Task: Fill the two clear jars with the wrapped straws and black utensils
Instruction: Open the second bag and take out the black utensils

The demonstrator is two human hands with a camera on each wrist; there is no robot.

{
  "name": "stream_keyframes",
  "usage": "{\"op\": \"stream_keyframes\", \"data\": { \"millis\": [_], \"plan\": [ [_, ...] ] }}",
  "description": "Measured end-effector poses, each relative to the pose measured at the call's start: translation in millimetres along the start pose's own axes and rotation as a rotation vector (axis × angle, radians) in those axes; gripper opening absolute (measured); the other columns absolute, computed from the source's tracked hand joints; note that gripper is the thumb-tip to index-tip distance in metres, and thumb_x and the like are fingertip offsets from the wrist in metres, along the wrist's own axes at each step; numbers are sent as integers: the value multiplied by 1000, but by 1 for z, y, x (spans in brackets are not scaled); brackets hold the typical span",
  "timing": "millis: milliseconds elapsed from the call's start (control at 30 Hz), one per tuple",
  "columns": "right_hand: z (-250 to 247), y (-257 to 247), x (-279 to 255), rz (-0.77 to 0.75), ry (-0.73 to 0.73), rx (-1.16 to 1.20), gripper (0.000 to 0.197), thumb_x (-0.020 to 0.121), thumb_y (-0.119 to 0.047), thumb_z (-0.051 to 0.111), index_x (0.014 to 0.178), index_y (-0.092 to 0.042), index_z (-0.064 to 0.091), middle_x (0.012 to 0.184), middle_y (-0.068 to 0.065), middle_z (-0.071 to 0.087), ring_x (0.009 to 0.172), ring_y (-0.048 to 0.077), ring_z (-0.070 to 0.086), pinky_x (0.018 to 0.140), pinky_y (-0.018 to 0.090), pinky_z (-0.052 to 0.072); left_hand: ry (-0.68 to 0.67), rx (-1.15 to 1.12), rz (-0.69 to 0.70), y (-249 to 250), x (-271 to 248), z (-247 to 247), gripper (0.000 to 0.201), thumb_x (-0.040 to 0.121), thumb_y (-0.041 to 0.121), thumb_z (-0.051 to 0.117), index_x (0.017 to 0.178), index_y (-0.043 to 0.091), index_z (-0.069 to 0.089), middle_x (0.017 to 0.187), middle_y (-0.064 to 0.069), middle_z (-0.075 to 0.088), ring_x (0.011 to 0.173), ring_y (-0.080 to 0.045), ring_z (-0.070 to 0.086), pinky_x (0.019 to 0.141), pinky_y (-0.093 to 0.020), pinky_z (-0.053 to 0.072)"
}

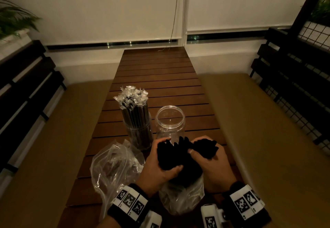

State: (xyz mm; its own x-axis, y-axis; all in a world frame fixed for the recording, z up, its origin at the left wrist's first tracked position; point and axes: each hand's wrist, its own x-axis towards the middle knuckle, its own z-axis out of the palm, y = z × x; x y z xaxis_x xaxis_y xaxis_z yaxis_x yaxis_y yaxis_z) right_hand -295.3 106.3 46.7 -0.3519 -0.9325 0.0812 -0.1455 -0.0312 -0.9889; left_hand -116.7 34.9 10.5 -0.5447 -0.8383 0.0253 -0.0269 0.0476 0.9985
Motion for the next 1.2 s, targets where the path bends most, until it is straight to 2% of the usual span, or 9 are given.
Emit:
{"op": "stream_keyframes", "data": {
  "millis": [233, 300, 400, 567, 700, 800, 867, 1000, 1200],
  "plan": [
    [-1, -7, 2, -52, 75, 55, 17, 85, -5, 74, 95, -17, 67, 94, 0, 72, 93, 16, 71, 80, 31, 58, 17, -26, -6, -2, 1, 0, 76, 69, 14, 86, 130, 31, 43, 121, -4, 61, 116, -29, 63, 94, -58, 54],
    [0, -8, 4, -42, 67, 71, 20, 84, -8, 77, 97, -21, 69, 98, 2, 74, 97, 18, 71, 85, 37, 58, 23, -31, 0, -2, 1, 0, 75, 69, 14, 86, 129, 30, 43, 120, -4, 62, 115, -30, 63, 93, -59, 53],
    [0, -12, 5, -15, 61, 77, 17, 83, -5, 77, 95, -15, 69, 96, 7, 74, 95, 21, 72, 87, 42, 59, 33, -50, -2, -3, 1, 0, 73, 68, 15, 86, 127, 30, 45, 120, -4, 62, 115, -31, 63, 93, -61, 52],
    [-2, -24, 5, -73, 73, 47, 11, 86, -2, 72, 93, -7, 66, 94, 2, 74, 91, 12, 71, 81, 26, 58, 41, -61, -6, -4, 0, -2, 75, 68, 19, 87, 128, 27, 43, 124, -9, 60, 118, -33, 61, 95, -63, 50],
    [-3, -34, 6, -106, 86, 49, 11, 87, -2, 71, 91, -9, 64, 89, 9, 71, 85, 20, 70, 76, 28, 59, 31, -64, -11, -3, 0, -2, 74, 67, 17, 86, 127, 30, 44, 119, -3, 62, 115, -31, 63, 94, -61, 52],
    [-5, -43, 6, -129, 122, 56, 13, 87, -1, 70, 89, -12, 64, 87, 7, 71, 80, 14, 70, 73, 24, 57, 28, -63, -11, -1, -1, -1, 73, 67, 18, 86, 126, 32, 45, 116, 1, 63, 114, -30, 64, 94, -61, 53],
    [-8, -51, 8, -143, 143, 61, 13, 87, -3, 71, 89, -14, 66, 89, 9, 71, 85, 19, 72, 77, 29, 59, 32, -52, -10, -1, -1, -2, 73, 66, 21, 86, 125, 33, 45, 115, 2, 62, 113, -30, 64, 93, -60, 53],
    [-18, -75, 10, -187, 149, 101, 11, 88, -6, 71, 91, -16, 67, 95, 14, 71, 94, 32, 71, 89, 49, 58, 41, -52, 2, 0, -3, -4, 71, 67, 19, 85, 124, 34, 46, 114, -3, 62, 110, -33, 64, 92, -62, 52],
    [-28, -93, 18, -204, 182, 120, 9, 87, -11, 73, 91, -15, 66, 95, 14, 73, 95, 31, 72, 92, 55, 56, 42, -66, -14, 2, -5, -4, 71, 65, 28, 86, 123, 35, 46, 111, 2, 63, 108, -28, 65, 92, -59, 54]
  ]
}}
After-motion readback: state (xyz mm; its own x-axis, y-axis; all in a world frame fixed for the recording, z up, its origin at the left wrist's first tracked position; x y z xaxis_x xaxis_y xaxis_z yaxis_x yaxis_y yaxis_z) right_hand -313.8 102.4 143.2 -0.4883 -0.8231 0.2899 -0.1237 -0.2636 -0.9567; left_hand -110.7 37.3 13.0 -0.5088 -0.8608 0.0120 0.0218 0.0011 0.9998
